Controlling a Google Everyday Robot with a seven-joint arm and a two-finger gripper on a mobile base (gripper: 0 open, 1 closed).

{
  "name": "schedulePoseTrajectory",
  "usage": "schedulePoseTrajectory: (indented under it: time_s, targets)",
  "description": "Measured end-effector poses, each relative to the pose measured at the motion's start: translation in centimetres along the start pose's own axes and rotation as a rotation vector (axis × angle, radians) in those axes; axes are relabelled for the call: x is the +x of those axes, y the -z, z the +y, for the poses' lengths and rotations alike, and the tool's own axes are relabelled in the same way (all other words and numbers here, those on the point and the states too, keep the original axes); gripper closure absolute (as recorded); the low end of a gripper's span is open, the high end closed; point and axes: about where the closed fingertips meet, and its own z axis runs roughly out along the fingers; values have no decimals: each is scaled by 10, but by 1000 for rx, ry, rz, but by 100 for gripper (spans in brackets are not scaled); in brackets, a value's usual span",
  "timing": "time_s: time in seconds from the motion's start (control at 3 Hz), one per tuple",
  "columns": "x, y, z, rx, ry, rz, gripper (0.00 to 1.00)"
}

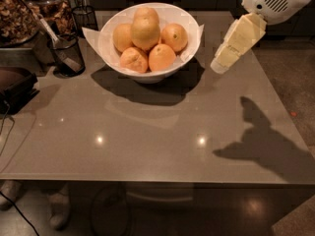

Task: Pick orange from white bowl

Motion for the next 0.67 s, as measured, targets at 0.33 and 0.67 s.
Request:
schedulePoseTrajectory:
  time_s: [0.33,0.67]
  targets:
    - [-25,-24,-3,-13,70,17,0]
    - [-27,-25,-3,-12,76,18,0]
